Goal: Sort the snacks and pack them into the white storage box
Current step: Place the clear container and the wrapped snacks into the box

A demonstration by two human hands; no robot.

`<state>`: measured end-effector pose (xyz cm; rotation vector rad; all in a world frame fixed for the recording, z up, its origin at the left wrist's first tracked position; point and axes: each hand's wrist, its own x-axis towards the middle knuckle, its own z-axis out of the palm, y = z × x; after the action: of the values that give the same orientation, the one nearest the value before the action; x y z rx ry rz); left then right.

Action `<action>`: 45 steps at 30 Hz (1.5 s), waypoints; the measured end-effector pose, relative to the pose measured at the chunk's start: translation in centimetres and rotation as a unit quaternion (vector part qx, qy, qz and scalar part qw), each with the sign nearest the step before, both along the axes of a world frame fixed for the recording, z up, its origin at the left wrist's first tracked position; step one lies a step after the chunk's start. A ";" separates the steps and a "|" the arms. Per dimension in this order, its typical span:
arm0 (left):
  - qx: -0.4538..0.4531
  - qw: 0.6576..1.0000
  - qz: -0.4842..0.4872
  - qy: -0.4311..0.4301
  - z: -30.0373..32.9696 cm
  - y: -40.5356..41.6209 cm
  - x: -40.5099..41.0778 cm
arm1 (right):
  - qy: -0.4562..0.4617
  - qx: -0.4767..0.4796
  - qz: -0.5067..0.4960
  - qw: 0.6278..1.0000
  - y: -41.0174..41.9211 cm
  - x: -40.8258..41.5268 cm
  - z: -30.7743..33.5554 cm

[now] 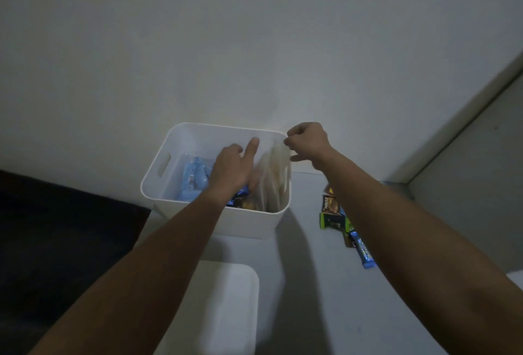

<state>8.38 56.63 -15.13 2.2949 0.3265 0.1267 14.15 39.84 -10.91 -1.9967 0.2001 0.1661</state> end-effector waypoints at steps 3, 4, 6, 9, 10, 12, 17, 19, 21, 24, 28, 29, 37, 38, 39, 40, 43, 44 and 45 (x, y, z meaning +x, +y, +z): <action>-0.021 0.997 -0.047 -0.051 1.0 -3.8 -0.3 | 0.013 -0.011 -0.008 1.000 -4.3 -0.3 0.0; -0.025 0.995 -0.070 -0.063 1.2 -5.2 -0.4 | 0.016 -0.018 -0.004 1.000 -5.9 -0.5 -0.1; -0.037 0.990 -0.112 -0.075 1.5 -8.1 -0.9 | 0.027 -0.037 -0.001 0.999 -9.1 -1.0 -0.4; -0.049 0.981 -0.174 -0.076 1.0 -12.3 -1.5 | 0.046 -0.068 -0.007 0.997 -13.8 -2.2 -1.1; -0.033 0.978 -0.196 -0.070 0.5 -13.5 -1.6 | 0.052 -0.075 -0.012 0.996 -15.3 -2.6 -1.5; 0.000 0.972 -0.233 -0.041 -0.7 -15.9 -1.9 | 0.069 -0.094 -0.016 0.993 -18.1 -3.4 -2.6; 0.068 0.952 -0.296 0.049 -6.6 -19.4 -2.7 | 0.113 -0.232 0.045 0.965 -23.5 -5.2 -7.3; 0.112 0.938 -0.317 0.085 -9.4 -20.3 -2.7 | 0.122 -0.311 0.107 0.936 -24.9 -5.9 -9.6; 0.165 0.925 -0.327 0.102 -12.0 -21.0 -2.5 | 0.128 -0.333 0.150 0.922 -25.8 -6.4 -11.9; 0.277 0.892 -0.335 0.121 -15.5 -22.0 -2.2 | 0.138 -0.349 0.198 0.906 -26.4 -6.3 -15.2; 0.311 0.881 -0.345 0.090 -18.9 -22.5 -1.6 | 0.150 -0.368 0.236 0.887 -26.1 -5.6 -18.8; 0.325 0.878 -0.343 0.071 -19.4 -22.5 -1.2 | 0.146 -0.381 0.241 0.881 -25.9 -5.5 -19.5; 0.281 0.908 -0.309 0.038 -20.4 -22.8 0.6 | 0.068 -0.412 0.251 0.873 -26.5 -3.9 -20.8; 0.285 0.909 -0.304 0.025 -20.5 -22.9 0.6 | 0.047 -0.417 0.252 0.872 -26.7 -3.9 -20.7; 0.294 0.908 -0.300 0.021 -20.7 -23.0 0.6 | 0.031 -0.418 0.252 0.872 -26.7 -3.8 -20.7; 0.302 0.908 -0.291 0.016 -20.7 -23.2 0.5 | 0.021 -0.417 0.253 0.873 -26.8 -3.8 -20.8; 0.320 0.909 -0.266 -0.008 -20.5 -23.4 0.1 | 0.018 -0.387 0.242 0.889 -27.0 -4.1 -21.1; 0.321 0.910 -0.262 -0.017 -20.5 -23.3 0.1 | 0.024 -0.369 0.233 0.899 -27.1 -4.3 -21.2; 0.320 0.910 -0.263 -0.028 -20.5 -23.2 0.0 | 0.029 -0.353 0.221 0.909 -27.1 -4.5 -21.3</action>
<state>8.36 33.44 -35.60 2.9297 -0.4404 0.0216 9.66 12.75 -32.20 -2.7439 -0.1963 0.4995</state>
